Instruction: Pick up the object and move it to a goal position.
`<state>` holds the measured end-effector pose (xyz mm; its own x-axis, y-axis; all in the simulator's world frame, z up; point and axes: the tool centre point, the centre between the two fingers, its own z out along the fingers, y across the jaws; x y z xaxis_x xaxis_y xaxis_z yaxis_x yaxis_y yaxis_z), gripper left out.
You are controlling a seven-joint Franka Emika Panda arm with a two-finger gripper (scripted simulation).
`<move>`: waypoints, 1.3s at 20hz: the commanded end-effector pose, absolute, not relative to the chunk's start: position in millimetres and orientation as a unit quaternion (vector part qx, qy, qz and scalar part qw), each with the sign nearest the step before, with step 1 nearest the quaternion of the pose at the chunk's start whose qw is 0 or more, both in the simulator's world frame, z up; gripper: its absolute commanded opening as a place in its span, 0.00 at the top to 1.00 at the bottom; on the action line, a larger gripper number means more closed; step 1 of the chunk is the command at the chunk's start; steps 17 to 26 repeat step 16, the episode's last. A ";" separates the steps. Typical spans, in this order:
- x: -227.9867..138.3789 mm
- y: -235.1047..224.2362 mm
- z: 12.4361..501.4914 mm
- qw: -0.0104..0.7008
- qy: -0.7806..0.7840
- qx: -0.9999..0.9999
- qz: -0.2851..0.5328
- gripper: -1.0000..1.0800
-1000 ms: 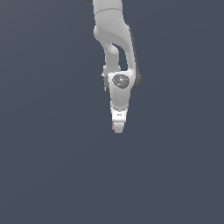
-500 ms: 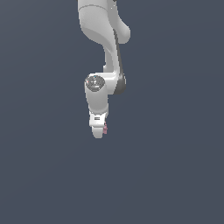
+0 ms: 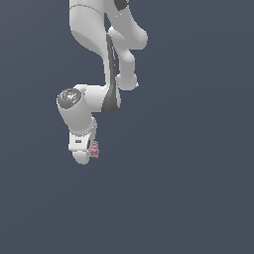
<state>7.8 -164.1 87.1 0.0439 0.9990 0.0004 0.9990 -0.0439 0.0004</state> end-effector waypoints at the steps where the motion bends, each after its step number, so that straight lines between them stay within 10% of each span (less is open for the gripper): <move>1: 15.8 -182.3 90.5 0.000 0.692 0.722 0.000 1.00; 26: 35.1 -222.2 97.4 0.000 0.692 0.722 0.000 1.00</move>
